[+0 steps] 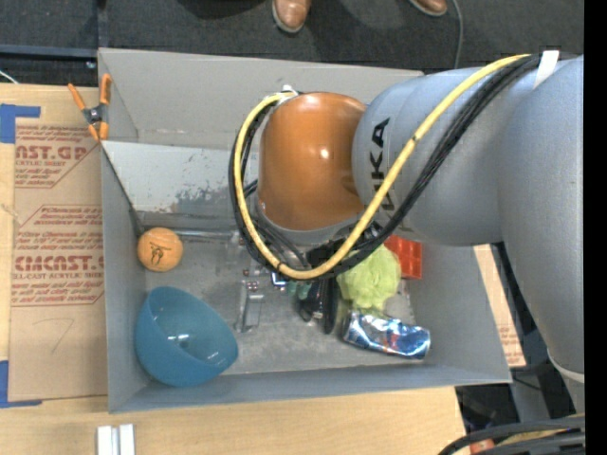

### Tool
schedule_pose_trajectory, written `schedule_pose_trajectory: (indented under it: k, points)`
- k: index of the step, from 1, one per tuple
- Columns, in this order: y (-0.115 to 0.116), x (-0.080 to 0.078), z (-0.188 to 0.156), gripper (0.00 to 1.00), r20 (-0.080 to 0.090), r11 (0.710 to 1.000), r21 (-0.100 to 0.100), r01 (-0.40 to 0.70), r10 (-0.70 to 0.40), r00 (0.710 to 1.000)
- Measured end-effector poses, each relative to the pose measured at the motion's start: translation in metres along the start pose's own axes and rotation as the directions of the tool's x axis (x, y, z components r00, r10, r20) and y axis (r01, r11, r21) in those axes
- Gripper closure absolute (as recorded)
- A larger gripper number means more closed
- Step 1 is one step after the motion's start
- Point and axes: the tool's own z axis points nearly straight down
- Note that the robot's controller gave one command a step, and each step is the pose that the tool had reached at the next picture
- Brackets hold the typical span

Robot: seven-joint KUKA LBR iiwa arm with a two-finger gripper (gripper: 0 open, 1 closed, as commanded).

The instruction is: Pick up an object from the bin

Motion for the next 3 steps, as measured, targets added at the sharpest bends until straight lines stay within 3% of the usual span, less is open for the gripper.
schedule_pose_trajectory:
  k: [1, 2, 3]
  points:
    - [0.000, 0.000, 0.000, 0.00, 0.000, 1.000, 0.000, 0.000, 0.000, 1.000]
    - [0.044, 0.038, 0.051, 0.00, -0.005, 0.997, -0.001, 0.072, -0.072, 0.997]
    - [0.042, 0.035, 0.055, 0.00, 0.004, 0.997, -0.001, 0.081, -0.081, 0.997]
